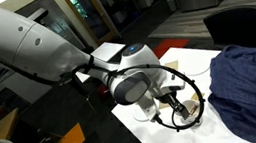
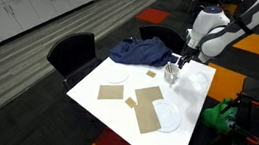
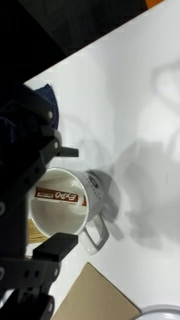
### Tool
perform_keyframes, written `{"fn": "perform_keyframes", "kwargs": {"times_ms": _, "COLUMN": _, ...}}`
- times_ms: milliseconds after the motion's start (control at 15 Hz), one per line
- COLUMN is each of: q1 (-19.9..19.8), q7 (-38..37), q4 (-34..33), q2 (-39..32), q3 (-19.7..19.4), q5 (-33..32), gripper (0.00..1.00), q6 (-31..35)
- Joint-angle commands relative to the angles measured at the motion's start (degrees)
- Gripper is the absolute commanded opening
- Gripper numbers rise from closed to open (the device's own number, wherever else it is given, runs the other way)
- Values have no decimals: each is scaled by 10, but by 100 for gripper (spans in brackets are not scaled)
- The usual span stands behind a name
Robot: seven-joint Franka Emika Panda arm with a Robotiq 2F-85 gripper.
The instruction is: Remove the marker from the cup and put it on the table
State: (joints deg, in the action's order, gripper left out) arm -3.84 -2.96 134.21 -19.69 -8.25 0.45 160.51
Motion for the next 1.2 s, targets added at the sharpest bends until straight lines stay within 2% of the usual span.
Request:
{"fn": "perform_keyframes", "kwargs": {"times_ms": 0, "q1": 10, "q7": -20, "q4": -13, "q2": -23, "q3": 2, "q5": -9, "gripper": 74, "q6": 10}}
{"fn": "perform_keyframes", "kwargs": {"times_ms": 200, "q1": 19, "q7": -30, "q4": -26, "q2": -44, "q3": 1, "q5": -7, "gripper": 75, "q6": 19}}
{"fn": "perform_keyframes", "kwargs": {"times_ms": 400, "q1": 24, "q7": -45, "q4": -45, "q2": -64, "q3": 3, "q5": 1, "gripper": 68, "q6": 27}}
{"fn": "perform_keyframes", "kwargs": {"times_ms": 467, "q1": 26, "q7": -48, "q4": -53, "q2": -70, "q3": 3, "q5": 2, "gripper": 61, "q6": 25}}
{"fn": "perform_keyframes", "kwargs": {"times_ms": 600, "q1": 31, "q7": -59, "q4": -67, "q2": -82, "q3": -1, "q5": 1, "gripper": 59, "q6": 22}}
{"fn": "perform_keyframes", "kwargs": {"times_ms": 667, "q1": 33, "q7": -64, "q4": -72, "q2": -88, "q3": -2, "q5": 0, "gripper": 53, "q6": 23}}
{"fn": "perform_keyframes", "kwargs": {"times_ms": 733, "q1": 35, "q7": -69, "q4": -79, "q2": -94, "q3": -4, "q5": -1, "gripper": 56, "q6": 23}}
{"fn": "perform_keyframes", "kwargs": {"times_ms": 1133, "q1": 47, "q7": -97, "q4": -110, "q2": -121, "q3": -13, "q5": -2, "gripper": 55, "q6": 24}}
